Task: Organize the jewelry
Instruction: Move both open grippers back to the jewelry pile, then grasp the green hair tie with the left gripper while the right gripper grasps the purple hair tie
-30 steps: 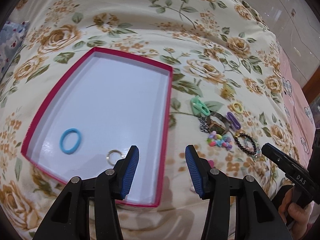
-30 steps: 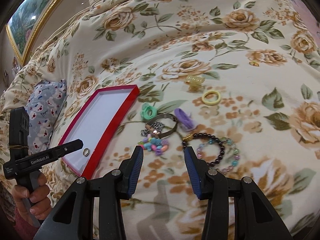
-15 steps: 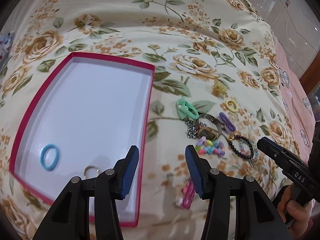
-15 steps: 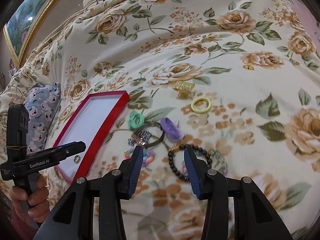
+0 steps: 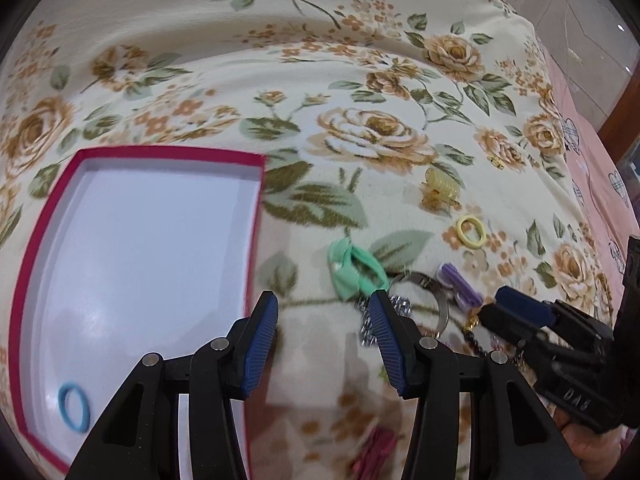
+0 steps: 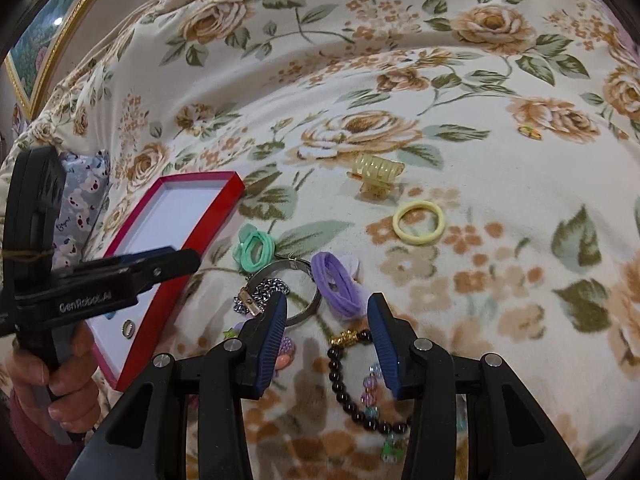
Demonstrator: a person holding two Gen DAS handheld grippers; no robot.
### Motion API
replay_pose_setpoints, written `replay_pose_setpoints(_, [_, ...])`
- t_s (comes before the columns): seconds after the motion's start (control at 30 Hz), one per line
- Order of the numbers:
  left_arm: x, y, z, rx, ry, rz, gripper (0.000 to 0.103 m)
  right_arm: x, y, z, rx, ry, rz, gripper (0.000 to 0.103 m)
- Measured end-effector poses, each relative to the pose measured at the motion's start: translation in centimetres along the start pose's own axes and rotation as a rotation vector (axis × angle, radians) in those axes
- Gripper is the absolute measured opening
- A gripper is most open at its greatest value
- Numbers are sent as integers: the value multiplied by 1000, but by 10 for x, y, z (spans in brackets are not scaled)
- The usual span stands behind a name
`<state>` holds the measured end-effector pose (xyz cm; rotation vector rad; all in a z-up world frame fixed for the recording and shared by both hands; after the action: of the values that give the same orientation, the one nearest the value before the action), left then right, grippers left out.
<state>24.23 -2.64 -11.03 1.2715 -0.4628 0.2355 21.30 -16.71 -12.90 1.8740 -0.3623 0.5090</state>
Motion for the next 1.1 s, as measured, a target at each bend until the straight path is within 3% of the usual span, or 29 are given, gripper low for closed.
replay_pose_setpoints(0.13, [9, -23, 6, 2, -25, -34, 46, 1, -12, 4, -7, 5, -30, 28])
replay_pose_setpoints(0.3, [16, -52, 14, -24, -47, -86, 27, 2, -18, 10, -27, 6, -33, 8])
replay_pose_setpoints(0.4, [17, -63, 15, -9, -66, -98, 14, 3, -14, 11, -33, 8, -20, 7])
replay_pose_setpoints(0.6, [18, -50, 12, -36, -32, -61, 5, 8, -2, 5, -17, 9, 13, 7])
replay_pose_setpoints(1.1, [-12, 30, -8, -70, 13, 51, 4, 17, 21, -35, 34, 48, 63, 7])
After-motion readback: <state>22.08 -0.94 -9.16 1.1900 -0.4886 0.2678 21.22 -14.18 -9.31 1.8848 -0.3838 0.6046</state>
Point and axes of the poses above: each gripper's, at about its wrist camera, not at the fingertips, and y roughly against the way its jaws point, z to its right, x to its top, the point moved 7 cm from there along -y, roughly the way its jaws point, and after that the axes turned 3 degrees about -z, right-handed, at the moved point
